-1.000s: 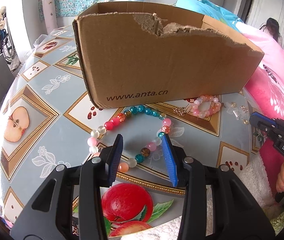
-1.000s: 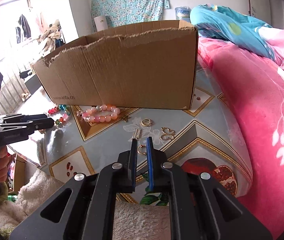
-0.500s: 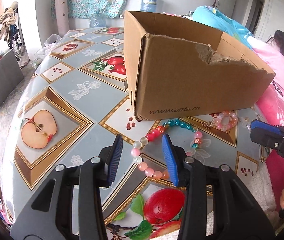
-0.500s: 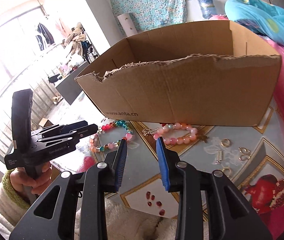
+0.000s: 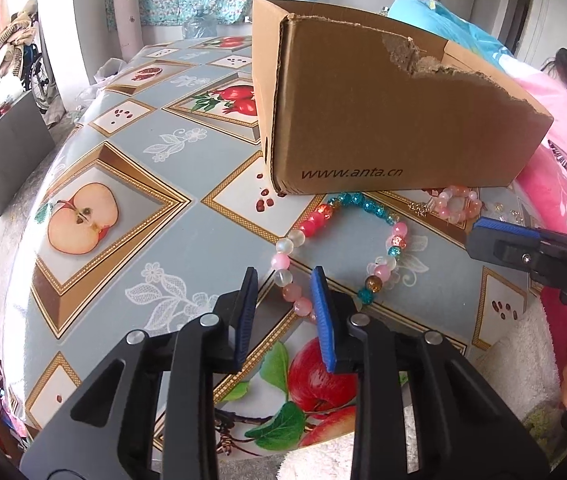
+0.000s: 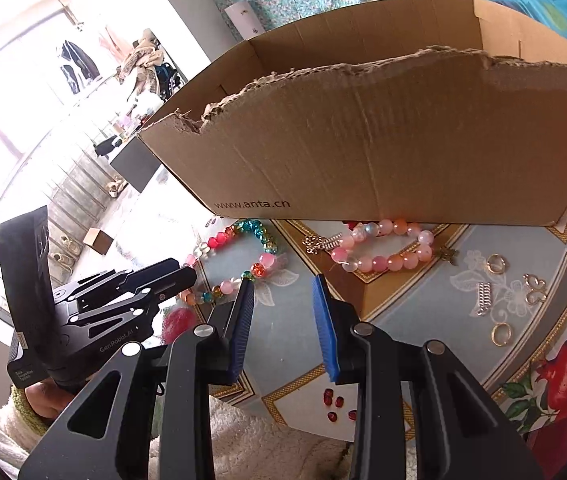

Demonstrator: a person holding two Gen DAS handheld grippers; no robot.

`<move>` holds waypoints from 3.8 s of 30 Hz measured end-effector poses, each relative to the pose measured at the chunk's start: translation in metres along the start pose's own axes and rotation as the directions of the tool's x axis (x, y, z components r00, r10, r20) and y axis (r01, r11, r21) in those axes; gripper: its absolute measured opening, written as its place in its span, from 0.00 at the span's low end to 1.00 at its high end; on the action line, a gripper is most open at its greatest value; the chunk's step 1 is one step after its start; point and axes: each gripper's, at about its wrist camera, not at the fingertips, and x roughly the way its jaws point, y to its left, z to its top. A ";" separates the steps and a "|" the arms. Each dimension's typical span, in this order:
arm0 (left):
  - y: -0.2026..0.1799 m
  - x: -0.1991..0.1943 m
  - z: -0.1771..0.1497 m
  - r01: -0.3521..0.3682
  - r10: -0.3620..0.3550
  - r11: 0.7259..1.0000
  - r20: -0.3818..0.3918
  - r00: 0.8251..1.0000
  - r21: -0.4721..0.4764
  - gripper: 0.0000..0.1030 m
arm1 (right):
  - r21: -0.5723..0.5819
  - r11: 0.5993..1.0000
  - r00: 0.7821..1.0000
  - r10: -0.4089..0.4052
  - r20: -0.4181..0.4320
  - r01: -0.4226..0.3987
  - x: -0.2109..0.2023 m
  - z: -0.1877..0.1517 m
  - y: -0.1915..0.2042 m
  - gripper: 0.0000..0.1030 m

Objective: Organize jewelry
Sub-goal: 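Lift the beaded bracelet with the left gripper and carry it over the box, then open the left gripper to drop the bracelet into the box, then bring the left gripper back toward the pink bracelet and gold rings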

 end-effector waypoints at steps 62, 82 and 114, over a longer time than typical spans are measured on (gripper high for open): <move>-0.043 -0.047 0.191 0.095 -0.121 0.984 0.173 0.977 0.153 0.08 | -0.217 0.976 0.996 0.038 0.075 -0.021 -0.034 0.169 0.009 0.10; -0.027 0.007 0.191 -0.045 0.030 0.989 0.105 0.994 0.142 0.22 | -0.017 0.997 0.984 0.068 -0.163 -0.071 0.047 0.203 -0.032 0.11; -0.040 -0.040 0.037 0.150 -0.158 0.986 0.137 0.978 0.070 0.36 | 0.073 0.996 0.991 -0.050 0.126 0.041 -0.076 0.061 -0.092 0.32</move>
